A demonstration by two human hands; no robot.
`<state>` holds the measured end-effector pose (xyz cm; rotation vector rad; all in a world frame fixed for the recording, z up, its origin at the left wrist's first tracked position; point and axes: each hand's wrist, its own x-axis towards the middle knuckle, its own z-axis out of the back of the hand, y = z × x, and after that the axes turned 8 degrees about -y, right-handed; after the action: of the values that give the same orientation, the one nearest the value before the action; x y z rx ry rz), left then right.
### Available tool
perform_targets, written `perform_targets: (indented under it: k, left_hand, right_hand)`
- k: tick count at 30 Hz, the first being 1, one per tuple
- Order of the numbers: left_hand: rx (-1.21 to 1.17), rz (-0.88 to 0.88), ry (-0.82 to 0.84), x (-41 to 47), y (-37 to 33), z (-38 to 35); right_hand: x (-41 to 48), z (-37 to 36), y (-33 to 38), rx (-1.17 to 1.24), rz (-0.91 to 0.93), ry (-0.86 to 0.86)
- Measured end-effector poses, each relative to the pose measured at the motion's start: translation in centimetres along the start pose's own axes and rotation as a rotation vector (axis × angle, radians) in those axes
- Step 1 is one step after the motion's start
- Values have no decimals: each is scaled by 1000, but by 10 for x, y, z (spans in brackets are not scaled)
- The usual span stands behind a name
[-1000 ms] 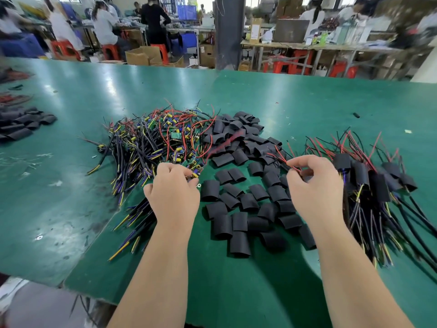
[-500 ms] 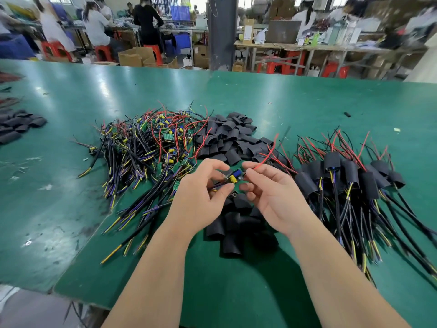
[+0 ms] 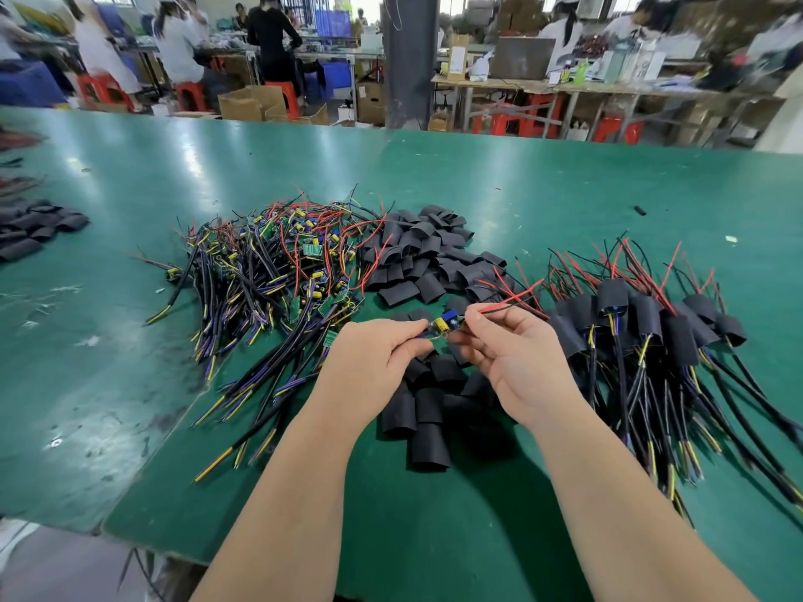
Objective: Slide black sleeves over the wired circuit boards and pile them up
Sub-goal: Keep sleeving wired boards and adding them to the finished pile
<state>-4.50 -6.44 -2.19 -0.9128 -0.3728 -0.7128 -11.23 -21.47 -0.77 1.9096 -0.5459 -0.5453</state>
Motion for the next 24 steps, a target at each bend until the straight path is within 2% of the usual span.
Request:
perform_targets:
  k: [5, 8, 10, 13, 15, 20, 22, 24]
  left_hand:
    - [-20, -42, -16, 0, -1, -2]
    - [-82, 11, -58, 1, 4, -3]
    - [-80, 17, -78, 2, 6, -3]
    - [-28, -44, -120, 4, 7, -4]
    - [-31, -58, -166, 7, 7, -3]
    - [-12, -30, -210, 9, 9, -3]
    - [2, -39, -205, 8, 10, -3]
    - [16, -53, -219, 9, 11, -4]
  right_hand:
    - [3, 2, -1, 1, 52, 31]
    - [5, 7, 2, -63, 65, 166]
    - [10, 7, 5, -299, 117, 219]
    - [27, -7, 2, -803, 296, 168]
    - [43, -25, -2, -1005, 418, 177]
    - [81, -72, -10, -1738, 709, 457]
    - [86, -82, -11, -1845, 731, 575]
    - [87, -87, -6, -1832, 714, 619]
